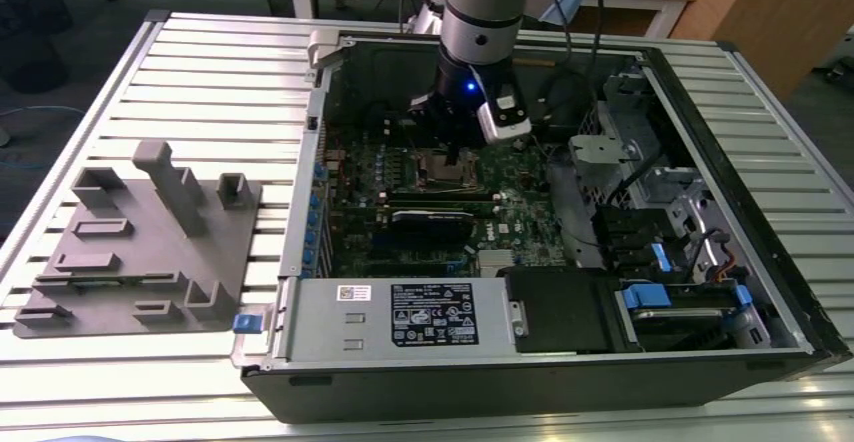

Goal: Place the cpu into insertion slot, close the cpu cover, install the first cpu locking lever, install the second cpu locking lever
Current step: 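Close the cpu cover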

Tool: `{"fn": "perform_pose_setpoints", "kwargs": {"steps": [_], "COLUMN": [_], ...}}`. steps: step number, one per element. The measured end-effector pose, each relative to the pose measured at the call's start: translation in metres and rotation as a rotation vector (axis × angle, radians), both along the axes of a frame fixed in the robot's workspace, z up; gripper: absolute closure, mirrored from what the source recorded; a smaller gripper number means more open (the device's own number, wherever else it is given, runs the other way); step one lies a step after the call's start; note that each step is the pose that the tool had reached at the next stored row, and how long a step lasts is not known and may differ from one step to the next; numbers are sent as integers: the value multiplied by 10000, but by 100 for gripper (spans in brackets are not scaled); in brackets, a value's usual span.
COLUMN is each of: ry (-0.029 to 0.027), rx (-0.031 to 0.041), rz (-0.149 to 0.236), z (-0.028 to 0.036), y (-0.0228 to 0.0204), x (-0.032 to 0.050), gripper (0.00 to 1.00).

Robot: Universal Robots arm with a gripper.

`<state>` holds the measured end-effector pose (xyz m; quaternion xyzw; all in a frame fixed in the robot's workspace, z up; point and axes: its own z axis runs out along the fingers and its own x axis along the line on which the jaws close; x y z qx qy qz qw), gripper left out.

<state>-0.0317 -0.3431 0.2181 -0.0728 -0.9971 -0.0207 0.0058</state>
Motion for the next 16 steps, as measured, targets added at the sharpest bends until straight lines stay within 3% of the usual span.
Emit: {"fn": "perform_pose_setpoints", "kwargs": {"steps": [1,5,6,16], "ry": [-39,-370,-392,-392], "rx": [0,2,1,-7], "rz": [42,121,124,126], "z": [-2,-13,-16,-35], "y": [0,1,0,0], "x": [0,-7,-13,-192], "gripper": [89,89,89,89]}}
